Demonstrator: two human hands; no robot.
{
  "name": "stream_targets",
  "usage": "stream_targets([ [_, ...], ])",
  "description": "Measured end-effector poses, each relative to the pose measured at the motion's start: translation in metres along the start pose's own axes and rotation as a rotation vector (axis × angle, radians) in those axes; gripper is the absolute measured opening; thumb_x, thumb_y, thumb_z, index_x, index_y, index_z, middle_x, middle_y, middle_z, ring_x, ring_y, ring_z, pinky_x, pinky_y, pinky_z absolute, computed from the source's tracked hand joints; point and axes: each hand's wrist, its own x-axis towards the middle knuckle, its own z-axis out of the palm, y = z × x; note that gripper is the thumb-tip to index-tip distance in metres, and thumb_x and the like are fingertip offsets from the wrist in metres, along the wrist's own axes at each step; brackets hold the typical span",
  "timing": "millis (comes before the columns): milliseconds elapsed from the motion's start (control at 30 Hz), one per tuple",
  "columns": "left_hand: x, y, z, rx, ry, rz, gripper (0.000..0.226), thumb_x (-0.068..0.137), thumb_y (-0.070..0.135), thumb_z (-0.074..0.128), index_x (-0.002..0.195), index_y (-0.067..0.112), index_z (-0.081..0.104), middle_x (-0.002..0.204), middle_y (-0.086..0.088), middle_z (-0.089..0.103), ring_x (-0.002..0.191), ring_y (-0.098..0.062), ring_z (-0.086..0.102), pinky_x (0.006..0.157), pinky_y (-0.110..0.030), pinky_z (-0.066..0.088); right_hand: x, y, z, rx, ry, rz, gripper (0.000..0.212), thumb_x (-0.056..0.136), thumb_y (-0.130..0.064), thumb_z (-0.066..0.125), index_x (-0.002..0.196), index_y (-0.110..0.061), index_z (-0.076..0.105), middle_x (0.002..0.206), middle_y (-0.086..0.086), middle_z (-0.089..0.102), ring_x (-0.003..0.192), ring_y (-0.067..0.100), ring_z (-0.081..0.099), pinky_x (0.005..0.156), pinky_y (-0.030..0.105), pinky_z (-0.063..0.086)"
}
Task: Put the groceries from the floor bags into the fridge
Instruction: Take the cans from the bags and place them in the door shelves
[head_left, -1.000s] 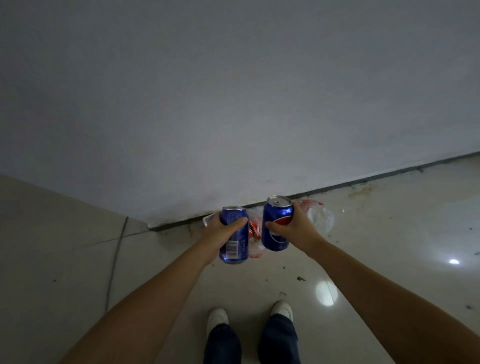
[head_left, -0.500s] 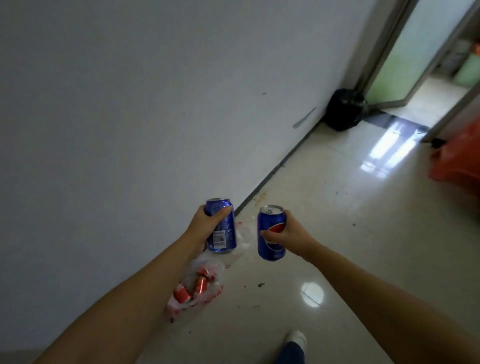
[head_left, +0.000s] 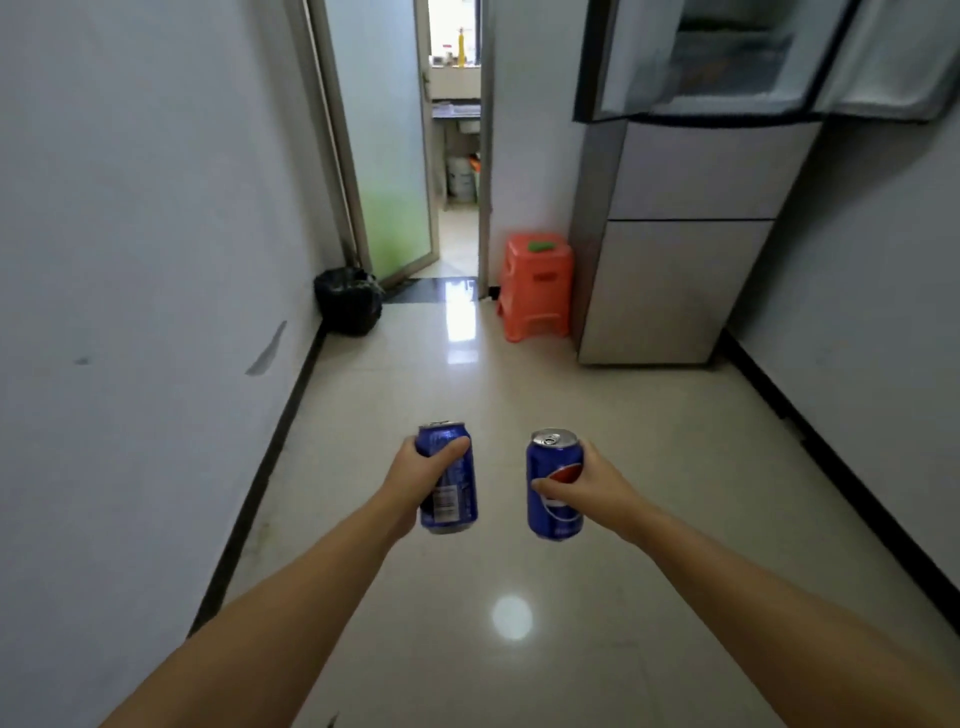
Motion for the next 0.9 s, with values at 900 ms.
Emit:
stream_targets([
  [900, 0.349, 0.217, 0.531, 0.195, -0.369, 0.25, 0.041, 0.08, 0.034, 0.072, 0.11, 0.014, 0.052, 0.096, -0.003, 0.062, 0.076, -0.012, 0.061, 0.059, -0.025, 0.047, 0.26, 0.037, -0.516, 0.017, 0.447, -0.057, 0.055, 0.073, -0.026, 0.08, 0.117, -0.022, 0.047, 0.11, -0.005, 0.06, 0.104, 0.017, 0.058, 0.087, 0.033, 0.048],
])
